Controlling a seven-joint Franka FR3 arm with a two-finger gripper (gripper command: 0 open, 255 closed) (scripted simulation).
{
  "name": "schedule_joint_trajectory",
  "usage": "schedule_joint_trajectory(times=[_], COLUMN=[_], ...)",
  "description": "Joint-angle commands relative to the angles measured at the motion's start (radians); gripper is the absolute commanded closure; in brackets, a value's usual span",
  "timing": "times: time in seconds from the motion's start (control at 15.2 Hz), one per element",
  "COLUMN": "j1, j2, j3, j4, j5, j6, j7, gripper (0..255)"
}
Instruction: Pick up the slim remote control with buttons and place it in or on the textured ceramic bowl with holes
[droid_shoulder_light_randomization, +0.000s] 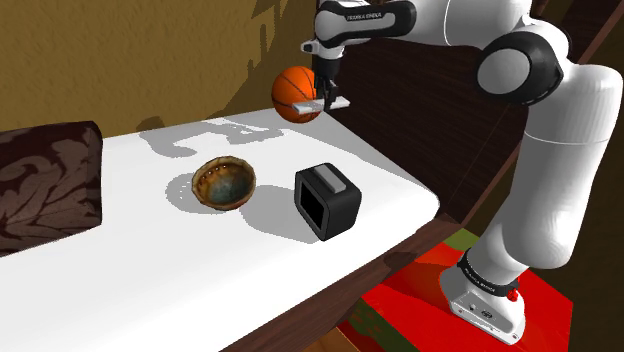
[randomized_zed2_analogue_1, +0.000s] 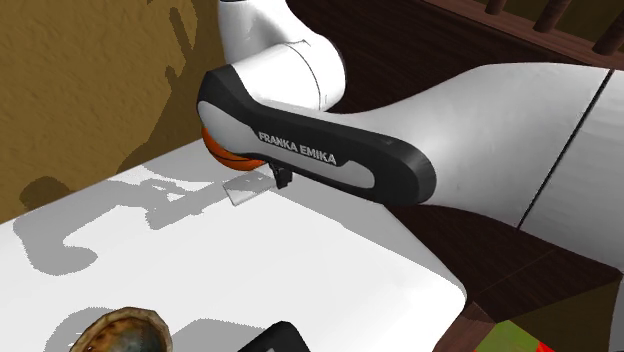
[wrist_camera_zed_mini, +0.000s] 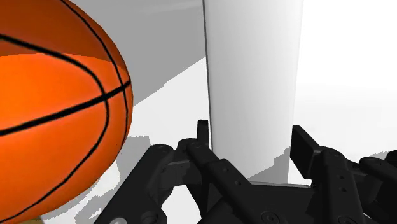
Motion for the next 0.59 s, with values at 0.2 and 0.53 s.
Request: schedule_joint_trajectory(times=[0.2,0.53], j1=[0.071,0.142], j2=[-0.015,-0.004], j3=[0.033,0.068], j4=[-0.020,-0.002], j5=[-0.015,-0.026], j6=[0.007,0.001], j7=[0.106,0.213], gripper=[255,255])
